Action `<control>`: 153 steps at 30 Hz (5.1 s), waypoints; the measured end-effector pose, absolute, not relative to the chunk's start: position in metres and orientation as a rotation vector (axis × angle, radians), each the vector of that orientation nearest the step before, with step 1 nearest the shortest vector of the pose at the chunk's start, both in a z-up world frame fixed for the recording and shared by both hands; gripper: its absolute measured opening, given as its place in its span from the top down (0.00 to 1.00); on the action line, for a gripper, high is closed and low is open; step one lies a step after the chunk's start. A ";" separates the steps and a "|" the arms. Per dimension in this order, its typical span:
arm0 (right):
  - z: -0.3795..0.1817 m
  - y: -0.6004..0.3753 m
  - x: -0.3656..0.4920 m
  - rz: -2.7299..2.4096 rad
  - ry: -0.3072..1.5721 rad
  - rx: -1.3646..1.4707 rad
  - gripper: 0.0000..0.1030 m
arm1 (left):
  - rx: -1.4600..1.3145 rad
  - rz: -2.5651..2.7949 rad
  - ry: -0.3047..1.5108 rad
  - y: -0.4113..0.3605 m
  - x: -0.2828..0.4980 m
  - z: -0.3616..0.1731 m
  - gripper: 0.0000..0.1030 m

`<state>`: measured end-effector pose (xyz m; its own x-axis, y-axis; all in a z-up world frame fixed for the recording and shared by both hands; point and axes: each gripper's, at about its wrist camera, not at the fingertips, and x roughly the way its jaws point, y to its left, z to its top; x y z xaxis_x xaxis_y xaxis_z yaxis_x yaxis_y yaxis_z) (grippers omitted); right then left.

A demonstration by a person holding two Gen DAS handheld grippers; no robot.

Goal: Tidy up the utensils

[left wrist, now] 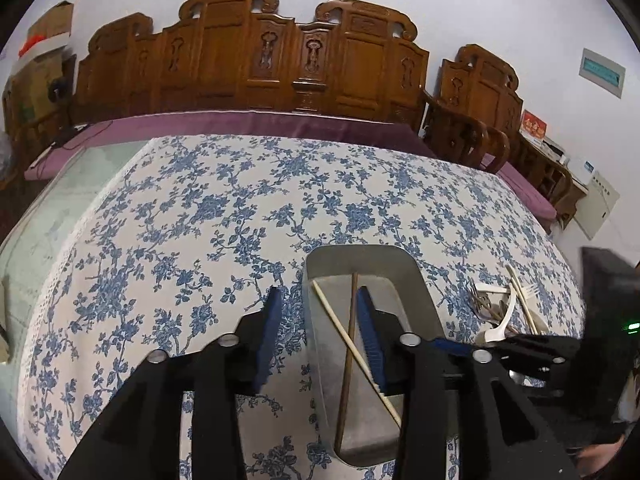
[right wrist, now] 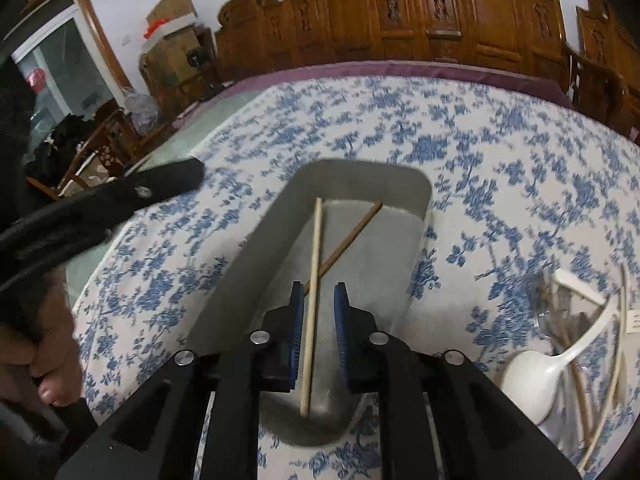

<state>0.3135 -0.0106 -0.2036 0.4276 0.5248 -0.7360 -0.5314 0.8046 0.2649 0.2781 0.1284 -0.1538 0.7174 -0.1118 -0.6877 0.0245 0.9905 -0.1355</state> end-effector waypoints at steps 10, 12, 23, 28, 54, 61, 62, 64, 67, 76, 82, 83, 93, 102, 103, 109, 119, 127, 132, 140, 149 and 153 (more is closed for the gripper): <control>-0.171 -0.078 0.285 0.633 0.828 -0.058 0.83 | -0.071 -0.104 0.732 0.100 0.268 -0.146 0.27; -0.169 -0.091 0.282 0.620 0.821 -0.068 0.83 | -0.046 -0.109 0.724 0.092 0.265 -0.146 0.24; -0.187 -0.175 0.283 0.485 0.823 -0.107 0.72 | -0.001 -0.171 0.746 0.049 0.255 -0.151 0.20; -0.196 -0.205 0.290 0.420 0.836 -0.105 0.72 | 0.037 -0.201 0.750 0.026 0.247 -0.154 0.20; -0.262 -0.240 0.343 0.349 0.958 -0.102 0.72 | 0.095 -0.243 0.831 -0.055 0.237 -0.179 0.20; -0.268 -0.253 0.349 0.369 1.017 -0.063 0.81 | 0.079 -0.245 0.867 -0.080 0.244 -0.189 0.20; -0.268 -0.257 0.350 0.371 1.025 -0.043 0.85 | 0.085 -0.246 0.870 -0.084 0.245 -0.189 0.20; -0.266 -0.266 0.352 0.375 1.031 0.001 0.90 | 0.107 -0.249 0.880 -0.092 0.249 -0.190 0.20; -0.260 -0.277 0.353 0.388 1.028 0.057 0.90 | 0.139 -0.251 0.895 -0.101 0.255 -0.193 0.20; -0.238 -0.296 0.352 0.424 0.973 0.144 0.92 | 0.194 -0.241 0.933 -0.120 0.283 -0.210 0.27; -0.231 -0.302 0.352 0.416 0.953 0.149 0.92 | 0.254 -0.243 0.984 -0.137 0.304 -0.228 0.37; -0.230 -0.303 0.352 0.417 0.951 0.155 0.92 | 0.259 -0.243 0.992 -0.139 0.308 -0.231 0.38; -0.229 -0.305 0.351 0.413 0.946 0.166 0.92 | 0.254 -0.256 1.031 -0.148 0.328 -0.248 0.58; -0.230 -0.304 0.351 0.414 0.950 0.158 0.92 | 0.276 -0.275 1.016 -0.156 0.333 -0.248 0.72; -0.230 -0.303 0.351 0.414 0.950 0.156 0.92 | 0.275 -0.277 1.015 -0.156 0.334 -0.248 0.72; -0.231 -0.301 0.351 0.416 0.954 0.152 0.92 | 0.256 -0.283 1.010 -0.155 0.337 -0.249 0.82; -0.236 -0.297 0.352 0.415 0.971 0.156 0.92 | 0.230 -0.290 0.970 -0.144 0.323 -0.227 0.97; -0.234 -0.277 0.344 0.456 0.965 0.128 0.92 | 0.209 -0.290 0.908 -0.130 0.301 -0.198 0.97; -0.234 -0.260 0.337 0.481 0.964 0.092 0.92 | 0.196 -0.277 0.878 -0.118 0.291 -0.182 0.97; -0.224 -0.248 0.327 0.511 0.921 0.074 0.92 | 0.174 -0.259 0.837 -0.096 0.278 -0.159 0.97; -0.207 -0.247 0.318 0.514 0.812 0.089 0.92 | 0.142 -0.222 0.814 -0.066 0.272 -0.146 0.97; -0.206 -0.237 0.313 0.527 0.802 0.065 0.92 | 0.118 -0.190 0.809 -0.043 0.273 -0.144 0.97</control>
